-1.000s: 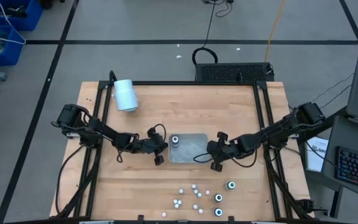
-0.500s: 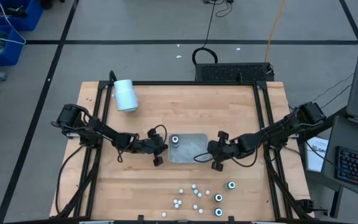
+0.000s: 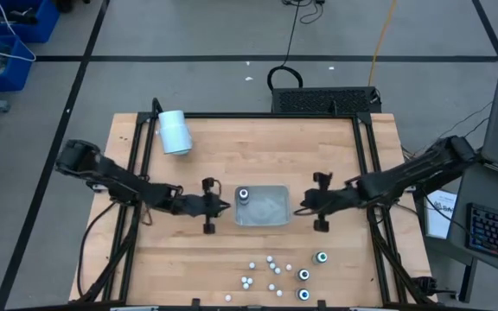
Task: Pick & Place food coloring
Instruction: Put the large green food coloring bottle into the bin
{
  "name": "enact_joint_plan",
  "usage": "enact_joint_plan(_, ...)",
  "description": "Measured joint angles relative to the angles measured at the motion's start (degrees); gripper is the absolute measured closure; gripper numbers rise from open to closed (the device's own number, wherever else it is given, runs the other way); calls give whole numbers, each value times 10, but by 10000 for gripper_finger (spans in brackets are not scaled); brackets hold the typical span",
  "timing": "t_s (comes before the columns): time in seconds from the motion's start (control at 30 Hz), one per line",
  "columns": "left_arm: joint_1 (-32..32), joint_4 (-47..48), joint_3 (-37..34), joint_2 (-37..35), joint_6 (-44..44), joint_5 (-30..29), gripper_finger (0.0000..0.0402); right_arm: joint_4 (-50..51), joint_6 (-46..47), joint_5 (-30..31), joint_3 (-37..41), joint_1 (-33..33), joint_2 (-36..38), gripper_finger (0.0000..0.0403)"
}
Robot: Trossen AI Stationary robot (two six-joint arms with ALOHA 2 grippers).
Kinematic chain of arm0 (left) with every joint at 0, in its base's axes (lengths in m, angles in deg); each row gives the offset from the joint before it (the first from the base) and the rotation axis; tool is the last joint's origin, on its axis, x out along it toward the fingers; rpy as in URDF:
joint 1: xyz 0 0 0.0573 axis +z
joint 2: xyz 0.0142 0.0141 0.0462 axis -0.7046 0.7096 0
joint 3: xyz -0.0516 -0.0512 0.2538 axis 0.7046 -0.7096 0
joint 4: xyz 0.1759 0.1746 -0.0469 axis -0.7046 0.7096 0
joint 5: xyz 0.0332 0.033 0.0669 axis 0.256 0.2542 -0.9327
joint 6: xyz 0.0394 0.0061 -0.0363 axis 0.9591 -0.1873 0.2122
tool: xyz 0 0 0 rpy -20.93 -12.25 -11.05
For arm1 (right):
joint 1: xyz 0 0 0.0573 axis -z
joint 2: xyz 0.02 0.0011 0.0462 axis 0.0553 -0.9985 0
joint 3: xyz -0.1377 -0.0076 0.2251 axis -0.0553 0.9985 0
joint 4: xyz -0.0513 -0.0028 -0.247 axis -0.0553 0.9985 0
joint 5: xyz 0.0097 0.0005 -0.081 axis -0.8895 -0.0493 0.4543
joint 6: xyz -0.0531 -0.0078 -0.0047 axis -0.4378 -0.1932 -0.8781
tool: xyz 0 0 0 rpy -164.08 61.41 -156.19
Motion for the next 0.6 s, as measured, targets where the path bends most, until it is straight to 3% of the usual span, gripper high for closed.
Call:
enact_joint_plan(0.13,-36,-39,-26,-101,91,-7,376,-63,-73,-1,22,3,72,403)
enact_joint_plan(0.23,-48,-127,-77,-175,125,21,376,-137,-104,-2,58,5,119,403)
enact_joint_plan(0.4,-42,-267,-191,-261,132,68,378,-231,-128,-62,111,5,164,403)
enact_joint_plan(0.6,-23,-313,-268,-322,105,65,394,-242,-131,-77,131,5,173,403)
